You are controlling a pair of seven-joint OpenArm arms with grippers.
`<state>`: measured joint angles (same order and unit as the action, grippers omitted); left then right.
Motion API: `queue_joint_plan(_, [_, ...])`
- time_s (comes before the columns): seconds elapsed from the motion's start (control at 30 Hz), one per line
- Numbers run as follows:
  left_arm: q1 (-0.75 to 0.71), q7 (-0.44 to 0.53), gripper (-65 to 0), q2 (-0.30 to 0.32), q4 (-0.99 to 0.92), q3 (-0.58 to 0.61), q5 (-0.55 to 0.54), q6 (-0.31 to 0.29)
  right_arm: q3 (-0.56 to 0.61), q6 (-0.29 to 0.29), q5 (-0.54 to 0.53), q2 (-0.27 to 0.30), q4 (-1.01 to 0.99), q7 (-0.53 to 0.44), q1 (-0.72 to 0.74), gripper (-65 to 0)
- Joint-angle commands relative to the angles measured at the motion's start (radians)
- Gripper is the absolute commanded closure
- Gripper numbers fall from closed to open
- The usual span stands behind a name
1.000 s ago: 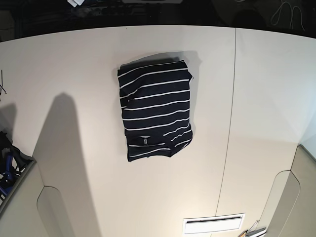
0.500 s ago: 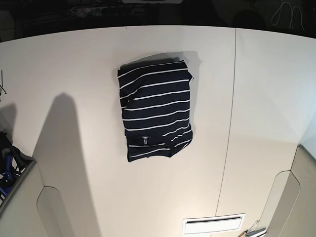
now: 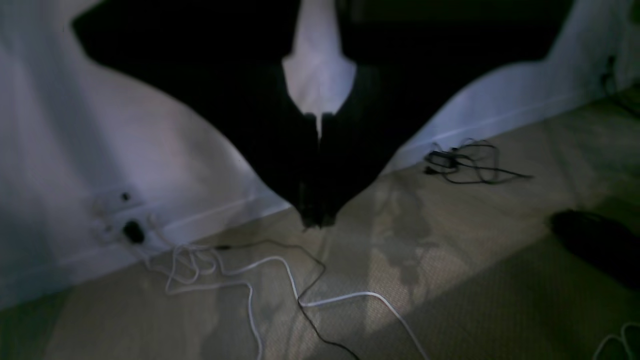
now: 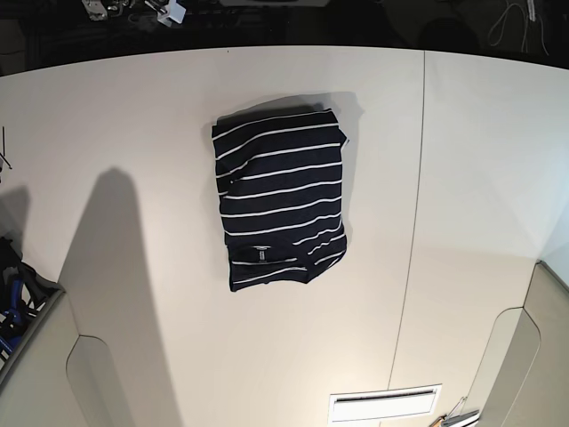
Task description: Fold the T-shirt properly
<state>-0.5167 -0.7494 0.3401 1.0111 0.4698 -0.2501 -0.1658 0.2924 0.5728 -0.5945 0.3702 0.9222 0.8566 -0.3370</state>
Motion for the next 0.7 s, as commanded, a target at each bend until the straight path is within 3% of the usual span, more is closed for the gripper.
queue_joint_plan(0.0, [0.011,-0.002,0.0,0.006,-0.011,0.012,-0.002,-0.002,-0.001,0.006,-0.006,0.009,-0.009,-0.002,0.004,0.0])
queue_joint_plan(0.17, [0.082,-0.008,0.0,-0.011,-0.069,0.049,-0.016,-0.002,-0.001,0.006,0.009,0.009,-0.072,-0.047,0.03,0.0])
queue_joint_plan(0.33, [0.119,-0.006,0.0,-0.025,-0.09,0.049,-0.023,-0.003,-0.001,0.006,0.13,0.003,-0.108,-0.101,0.031,0.0])
queue_joint_plan(0.67, [0.152,0.051,0.0,-0.068,-0.09,0.063,-0.023,-0.003,-0.002,0.006,0.217,-0.005,-0.14,-0.116,0.041,0.0])
